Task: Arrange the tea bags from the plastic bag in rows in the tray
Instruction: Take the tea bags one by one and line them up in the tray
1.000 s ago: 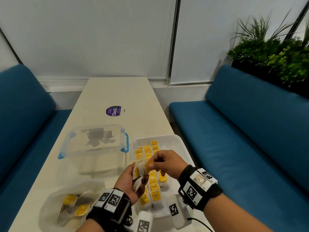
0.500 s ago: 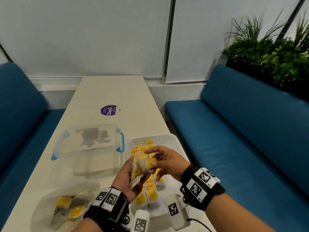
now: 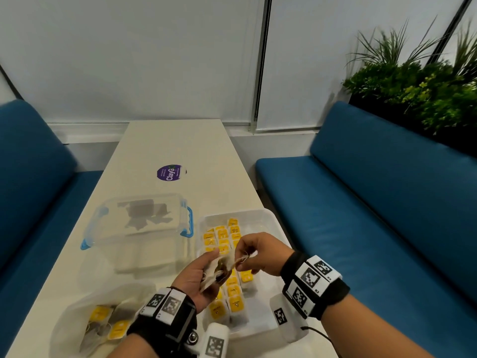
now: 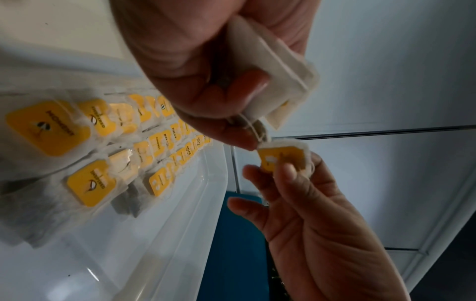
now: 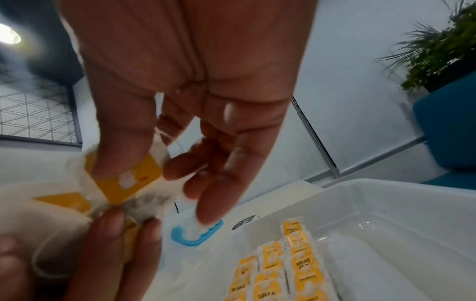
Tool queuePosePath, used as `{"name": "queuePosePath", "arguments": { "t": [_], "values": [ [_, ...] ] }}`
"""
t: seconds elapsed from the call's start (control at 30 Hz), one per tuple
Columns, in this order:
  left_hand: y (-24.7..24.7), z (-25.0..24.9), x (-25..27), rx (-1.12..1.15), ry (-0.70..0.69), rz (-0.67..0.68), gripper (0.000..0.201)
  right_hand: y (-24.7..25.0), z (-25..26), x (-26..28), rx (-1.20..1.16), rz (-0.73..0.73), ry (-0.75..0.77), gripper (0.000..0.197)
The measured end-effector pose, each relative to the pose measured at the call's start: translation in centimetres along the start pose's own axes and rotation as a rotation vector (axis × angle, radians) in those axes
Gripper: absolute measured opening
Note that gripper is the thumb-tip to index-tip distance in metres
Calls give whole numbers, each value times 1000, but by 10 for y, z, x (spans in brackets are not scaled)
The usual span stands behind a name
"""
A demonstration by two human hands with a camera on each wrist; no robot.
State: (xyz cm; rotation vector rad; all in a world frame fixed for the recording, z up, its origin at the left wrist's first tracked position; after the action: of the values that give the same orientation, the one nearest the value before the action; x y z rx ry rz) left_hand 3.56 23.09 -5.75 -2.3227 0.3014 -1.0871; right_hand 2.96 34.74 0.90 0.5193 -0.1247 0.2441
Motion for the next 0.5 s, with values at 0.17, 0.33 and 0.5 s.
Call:
{"name": "queuePosePath", "arguments": {
  "t": [0.17,0.33,0.5],
  "values": [
    [22,-4,-7,2,7,-111,14,37,-12,1,125,-401,-36,29],
    [26,-1,-5,43,34,-106,14,19,-54,-9,219,-176,-399,8],
    [30,5,-7,40,49,-111,13,-14,-86,-13,520,291,-633,31]
  ]
}}
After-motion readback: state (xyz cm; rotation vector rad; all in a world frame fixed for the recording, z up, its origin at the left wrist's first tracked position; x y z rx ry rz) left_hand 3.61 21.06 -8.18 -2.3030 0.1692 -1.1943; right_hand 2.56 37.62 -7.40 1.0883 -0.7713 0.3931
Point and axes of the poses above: each hand's wrist, its own x-axis away from the middle knuckle, its own y-axis out of the back of the hand, z = x × y, the point moved 8 cm from there along -x, towards the middle knuckle, and after that the axes turned 2 degrees about -x, right-handed, at the moved point
